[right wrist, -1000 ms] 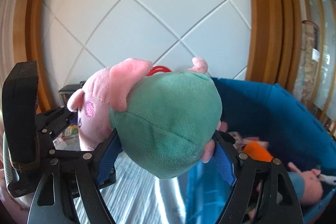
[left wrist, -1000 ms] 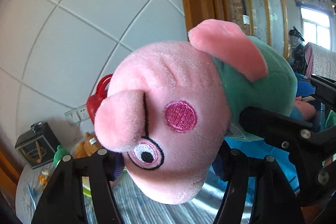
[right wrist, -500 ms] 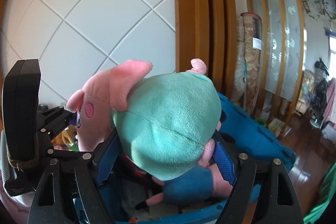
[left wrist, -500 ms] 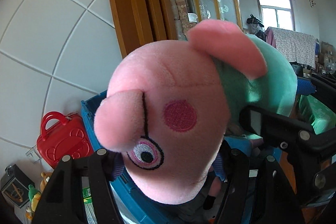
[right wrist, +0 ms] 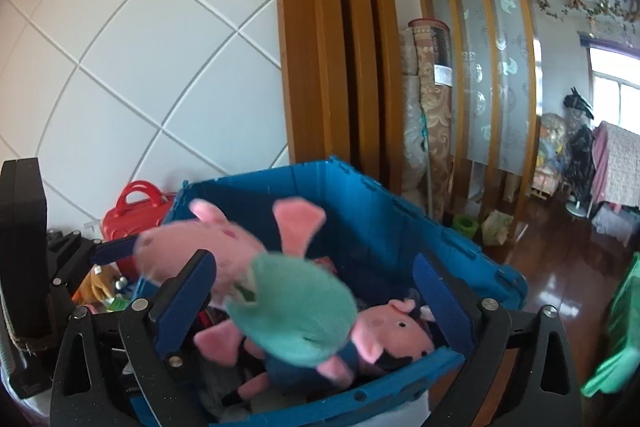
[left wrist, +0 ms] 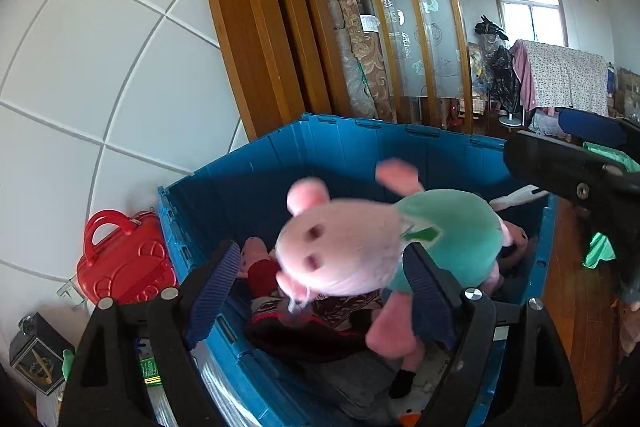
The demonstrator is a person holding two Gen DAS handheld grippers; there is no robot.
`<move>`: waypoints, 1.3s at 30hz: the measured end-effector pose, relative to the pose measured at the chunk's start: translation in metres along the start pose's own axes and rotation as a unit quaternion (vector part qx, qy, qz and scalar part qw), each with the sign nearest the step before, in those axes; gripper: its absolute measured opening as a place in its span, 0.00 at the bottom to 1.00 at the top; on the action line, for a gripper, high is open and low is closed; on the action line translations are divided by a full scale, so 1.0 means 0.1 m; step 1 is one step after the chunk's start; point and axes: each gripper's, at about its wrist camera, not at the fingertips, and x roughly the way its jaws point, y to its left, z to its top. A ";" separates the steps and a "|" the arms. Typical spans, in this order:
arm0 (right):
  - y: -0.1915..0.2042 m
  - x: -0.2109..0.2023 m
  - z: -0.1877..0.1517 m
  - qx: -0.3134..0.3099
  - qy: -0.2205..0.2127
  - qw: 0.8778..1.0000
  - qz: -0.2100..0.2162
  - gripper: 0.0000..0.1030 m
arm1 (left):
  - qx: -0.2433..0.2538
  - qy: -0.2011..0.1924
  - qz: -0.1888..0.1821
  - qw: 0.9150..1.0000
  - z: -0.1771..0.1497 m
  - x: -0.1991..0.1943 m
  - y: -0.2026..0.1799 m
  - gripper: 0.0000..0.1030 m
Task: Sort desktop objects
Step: 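Carry the green pig plush into the blue crate and release both tools, then move both tools back toward the remaining items on the bed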
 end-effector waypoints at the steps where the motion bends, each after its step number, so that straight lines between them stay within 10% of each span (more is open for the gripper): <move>1: 0.00 -0.01 0.01 0.001 -0.001 1.000 -0.003 1.00 | -0.007 -0.002 0.001 1.000 -0.01 -0.04 0.05 0.83; 12: 0.47 -0.05 -0.05 -0.017 0.000 0.999 0.031 1.00 | -0.090 -0.029 0.065 0.993 -0.45 -0.61 0.80 0.87; 22: 1.59 -0.14 -0.18 -0.082 -0.013 0.986 0.146 1.00 | -0.181 0.005 0.168 0.969 -1.40 -1.17 1.86 0.87; 29: 2.49 0.01 -0.38 -0.119 0.019 0.968 0.220 1.00 | -0.244 0.074 0.256 0.933 -2.31 -1.46 2.66 0.87; 39: 3.69 0.75 -0.95 -0.168 0.124 0.936 0.284 1.00 | -0.353 0.165 0.342 0.855 -3.59 -1.84 3.72 0.87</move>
